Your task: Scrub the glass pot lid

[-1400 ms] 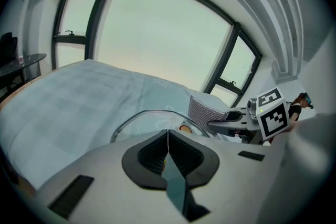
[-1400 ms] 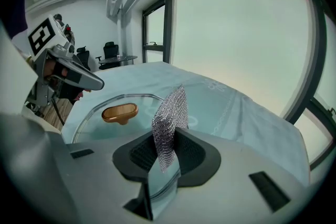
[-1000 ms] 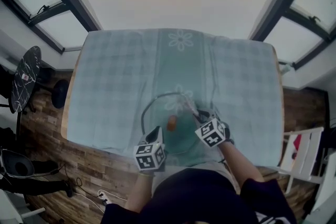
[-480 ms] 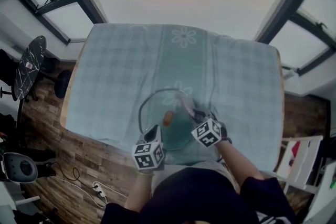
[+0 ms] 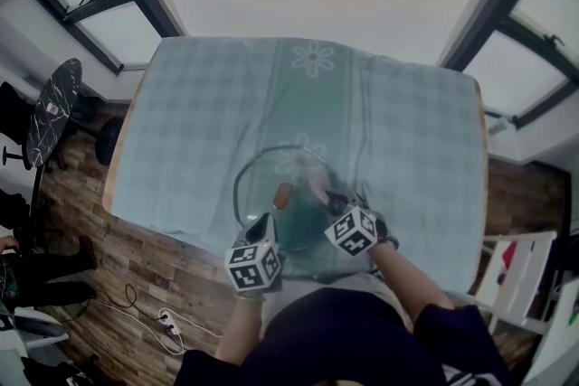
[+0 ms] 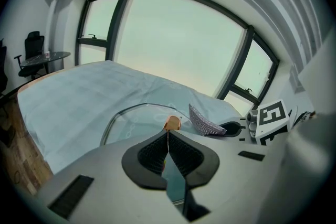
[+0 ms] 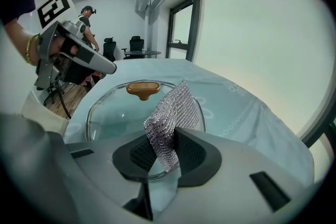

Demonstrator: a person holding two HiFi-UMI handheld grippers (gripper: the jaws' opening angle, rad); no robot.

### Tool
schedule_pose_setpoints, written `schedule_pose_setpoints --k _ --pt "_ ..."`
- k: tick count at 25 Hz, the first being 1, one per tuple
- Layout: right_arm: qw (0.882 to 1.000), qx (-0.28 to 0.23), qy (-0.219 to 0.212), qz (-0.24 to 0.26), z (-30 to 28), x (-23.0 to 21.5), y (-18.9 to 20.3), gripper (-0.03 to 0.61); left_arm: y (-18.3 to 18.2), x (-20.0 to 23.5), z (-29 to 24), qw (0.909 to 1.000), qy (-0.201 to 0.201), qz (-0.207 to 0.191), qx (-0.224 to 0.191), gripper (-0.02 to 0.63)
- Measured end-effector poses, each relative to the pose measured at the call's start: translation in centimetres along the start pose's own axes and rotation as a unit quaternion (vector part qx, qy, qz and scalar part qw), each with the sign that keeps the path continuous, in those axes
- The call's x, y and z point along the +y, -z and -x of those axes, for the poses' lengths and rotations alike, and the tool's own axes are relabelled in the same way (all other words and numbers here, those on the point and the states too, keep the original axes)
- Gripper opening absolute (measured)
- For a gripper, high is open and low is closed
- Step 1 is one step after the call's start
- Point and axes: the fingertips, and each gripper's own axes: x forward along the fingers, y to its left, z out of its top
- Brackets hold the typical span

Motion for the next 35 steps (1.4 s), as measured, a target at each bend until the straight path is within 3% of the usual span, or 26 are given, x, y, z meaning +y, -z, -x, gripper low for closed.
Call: schedule_pose_setpoints --k 18,35 --pt "0.999 -0.021 -0.028 0.017 1.4 4.5 0.4 0.083 1.4 -0.1 1.3 1.0000 -0.006 0.001 -0.005 0.005" --pt "0.994 -0.023 -0.084 0.061 1.7 9.7 0.0 0.083 2.1 1.0 2.4 0.9998 -0.019 0.005 -0.006 0.005"
